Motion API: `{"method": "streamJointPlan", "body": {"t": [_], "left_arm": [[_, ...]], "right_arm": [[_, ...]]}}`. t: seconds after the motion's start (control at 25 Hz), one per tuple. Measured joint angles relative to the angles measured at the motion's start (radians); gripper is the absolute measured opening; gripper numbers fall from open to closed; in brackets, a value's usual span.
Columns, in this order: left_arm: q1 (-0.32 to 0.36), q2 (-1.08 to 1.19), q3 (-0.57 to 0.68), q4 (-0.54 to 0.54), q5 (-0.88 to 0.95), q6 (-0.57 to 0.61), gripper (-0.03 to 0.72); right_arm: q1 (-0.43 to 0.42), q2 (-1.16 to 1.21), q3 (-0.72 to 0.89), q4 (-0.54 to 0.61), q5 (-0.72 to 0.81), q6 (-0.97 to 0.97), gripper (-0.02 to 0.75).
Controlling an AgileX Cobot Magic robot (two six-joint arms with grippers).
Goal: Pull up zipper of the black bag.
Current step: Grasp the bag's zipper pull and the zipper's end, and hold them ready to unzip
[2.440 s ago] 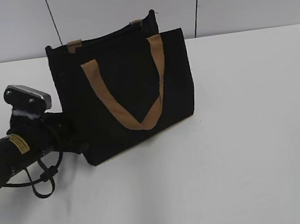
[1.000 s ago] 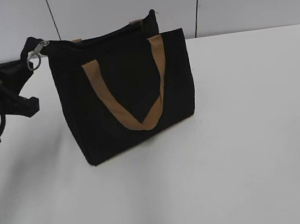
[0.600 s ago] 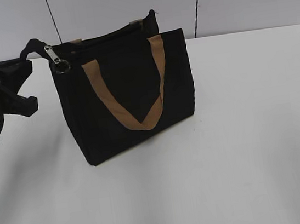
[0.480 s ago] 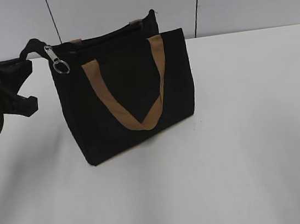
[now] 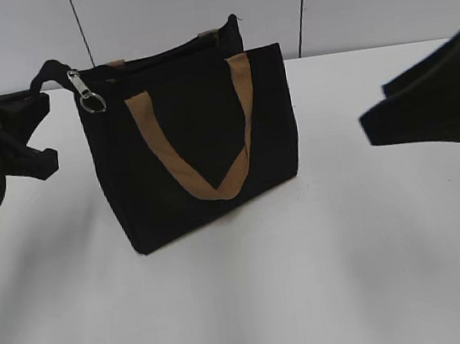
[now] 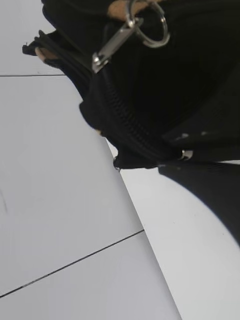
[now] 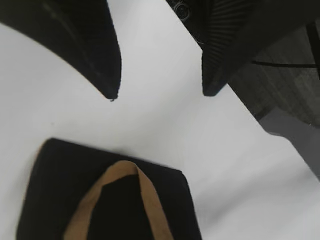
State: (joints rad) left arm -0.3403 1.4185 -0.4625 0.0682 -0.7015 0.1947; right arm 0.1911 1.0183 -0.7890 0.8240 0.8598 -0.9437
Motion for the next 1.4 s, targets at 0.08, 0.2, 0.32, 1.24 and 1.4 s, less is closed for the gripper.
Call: {"method": "streamJointPlan", "body": {"t": [0.08, 0.2, 0.32, 1.24, 1.4], "left_arm": [[0.000, 0.000, 0.000, 0.000, 0.002, 0.000, 0.021], [0.000, 0.000, 0.000, 0.000, 0.002, 0.000, 0.021], [0.000, 0.000, 0.000, 0.000, 0.003, 0.000, 0.021], [0.000, 0.000, 0.000, 0.000, 0.028, 0.000, 0.021], [0.000, 0.000, 0.000, 0.000, 0.028, 0.000, 0.020]], "right_arm": [[0.072, 0.090, -0.051, 0.005, -0.033, -0.015, 0.396], [0.171, 0.218, -0.112, 0.016, -0.102, -0.037, 0.396], [0.239, 0.309, -0.148, 0.051, -0.179, -0.074, 0.396], [0.493, 0.820, -0.551, 0.145, -0.481, -0.388, 0.361], [0.493, 0.848, -0.572, 0.172, -0.483, -0.390, 0.274]]}}
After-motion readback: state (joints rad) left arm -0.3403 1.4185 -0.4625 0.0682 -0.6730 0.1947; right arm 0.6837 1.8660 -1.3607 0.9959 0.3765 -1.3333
